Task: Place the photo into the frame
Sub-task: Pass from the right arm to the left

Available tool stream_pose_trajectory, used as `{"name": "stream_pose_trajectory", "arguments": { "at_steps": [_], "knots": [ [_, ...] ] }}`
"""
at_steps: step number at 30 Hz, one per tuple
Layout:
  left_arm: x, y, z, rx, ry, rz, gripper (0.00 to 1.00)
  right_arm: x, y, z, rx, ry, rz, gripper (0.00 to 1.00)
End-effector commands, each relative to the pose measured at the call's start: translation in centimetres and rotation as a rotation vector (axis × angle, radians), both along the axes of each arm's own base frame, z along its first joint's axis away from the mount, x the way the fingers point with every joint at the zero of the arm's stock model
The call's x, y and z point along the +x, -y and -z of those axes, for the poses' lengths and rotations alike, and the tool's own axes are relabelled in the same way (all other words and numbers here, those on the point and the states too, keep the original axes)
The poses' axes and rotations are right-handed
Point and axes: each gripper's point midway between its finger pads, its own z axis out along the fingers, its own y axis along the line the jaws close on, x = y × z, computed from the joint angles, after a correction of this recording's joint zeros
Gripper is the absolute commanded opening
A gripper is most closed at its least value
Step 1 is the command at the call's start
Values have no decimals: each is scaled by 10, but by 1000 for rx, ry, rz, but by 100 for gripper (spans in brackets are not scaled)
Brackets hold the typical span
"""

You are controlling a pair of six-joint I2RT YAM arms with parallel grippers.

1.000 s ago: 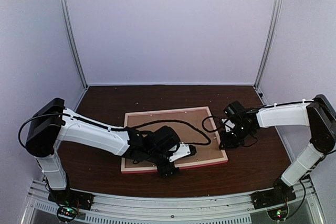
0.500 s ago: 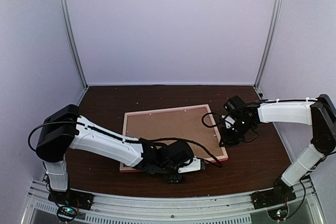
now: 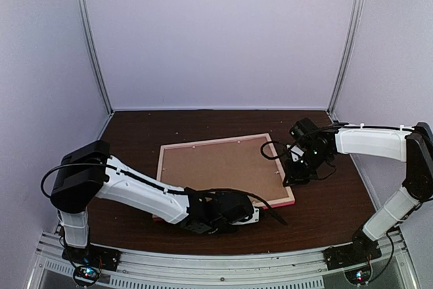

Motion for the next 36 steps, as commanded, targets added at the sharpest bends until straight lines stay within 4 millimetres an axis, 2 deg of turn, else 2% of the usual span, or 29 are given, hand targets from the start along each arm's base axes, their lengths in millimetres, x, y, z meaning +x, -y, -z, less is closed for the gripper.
{"name": "stream_pose_trajectory", "arguments": {
  "at_steps": [1,4,9,13,23,28,32,35,36],
  "knots": [
    [1,-5,2,25,67,-20,71,9,-19,-27,96,48,-28,7],
    [1,-6,1,23,76,-32,65,9,-19,-23,92,40,-29,9],
    [4,-8,0,21,89,-49,47,9,-18,-23,94,41,-28,12],
    [5,-8,0,15,96,-51,38,8,-18,-22,91,39,-30,15],
    [10,-11,-9,19,136,-77,27,7,-11,-30,65,66,-28,39],
    [14,-14,-30,-1,166,-97,24,10,-2,-48,35,111,-22,50],
    [14,-16,-60,-32,175,-100,21,18,8,-79,17,190,-8,58],
    [14,-17,-87,-47,186,-89,18,25,17,-105,0,253,-2,69],
    [14,-18,-96,-51,192,-85,17,27,20,-113,-9,273,-3,89]
  ]
}}
